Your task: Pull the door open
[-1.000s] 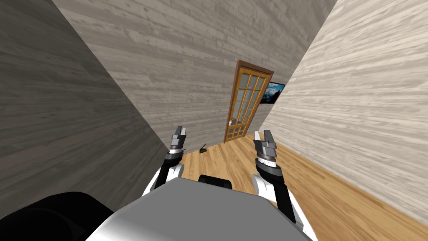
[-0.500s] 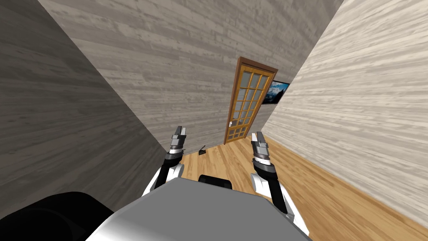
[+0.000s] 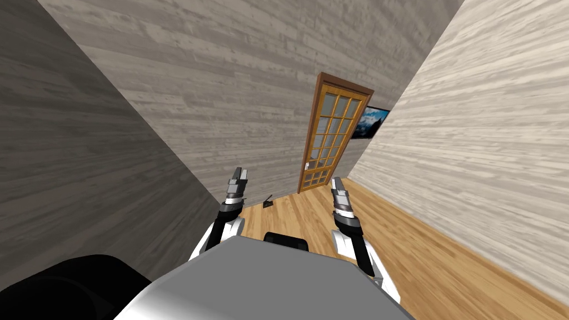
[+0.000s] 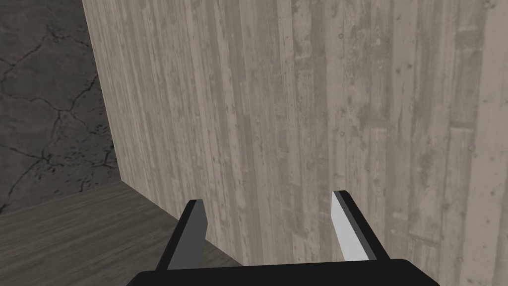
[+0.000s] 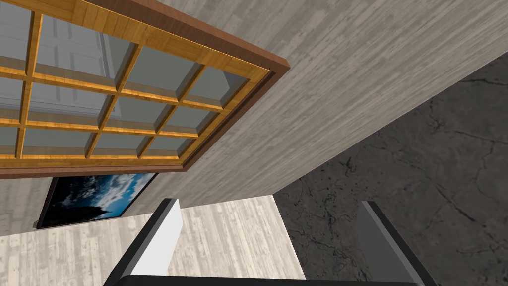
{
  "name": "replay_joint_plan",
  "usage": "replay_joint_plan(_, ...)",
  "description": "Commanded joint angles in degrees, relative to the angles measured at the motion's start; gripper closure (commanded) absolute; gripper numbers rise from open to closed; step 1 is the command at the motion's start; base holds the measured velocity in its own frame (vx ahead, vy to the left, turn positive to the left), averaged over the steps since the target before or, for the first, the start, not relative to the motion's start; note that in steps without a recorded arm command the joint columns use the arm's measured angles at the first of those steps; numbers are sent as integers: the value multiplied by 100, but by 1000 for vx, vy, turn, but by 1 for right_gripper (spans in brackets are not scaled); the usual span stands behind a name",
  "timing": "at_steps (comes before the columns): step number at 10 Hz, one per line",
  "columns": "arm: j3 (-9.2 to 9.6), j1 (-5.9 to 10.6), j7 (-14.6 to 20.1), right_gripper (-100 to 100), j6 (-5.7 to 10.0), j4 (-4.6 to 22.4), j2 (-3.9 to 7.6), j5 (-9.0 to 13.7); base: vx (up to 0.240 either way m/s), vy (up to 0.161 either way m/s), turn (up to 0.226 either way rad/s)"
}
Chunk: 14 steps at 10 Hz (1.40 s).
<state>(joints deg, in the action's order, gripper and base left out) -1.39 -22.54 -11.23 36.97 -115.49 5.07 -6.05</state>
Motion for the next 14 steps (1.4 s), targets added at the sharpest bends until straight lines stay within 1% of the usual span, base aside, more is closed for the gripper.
replay_joint_plan(1,-28,100,-155,-100,59,257,30,-49,96,-37,32)
replay_joint_plan(11,-128,592,-1172,-100,443,1787,170,-421,95,-44,34)
replay_joint_plan(12,-128,592,-1172,-100,443,1792,170,-421,66,-30,9)
replay_joint_plan(14,-149,696,-1386,-100,524,2115,198,-499,63,-36,22)
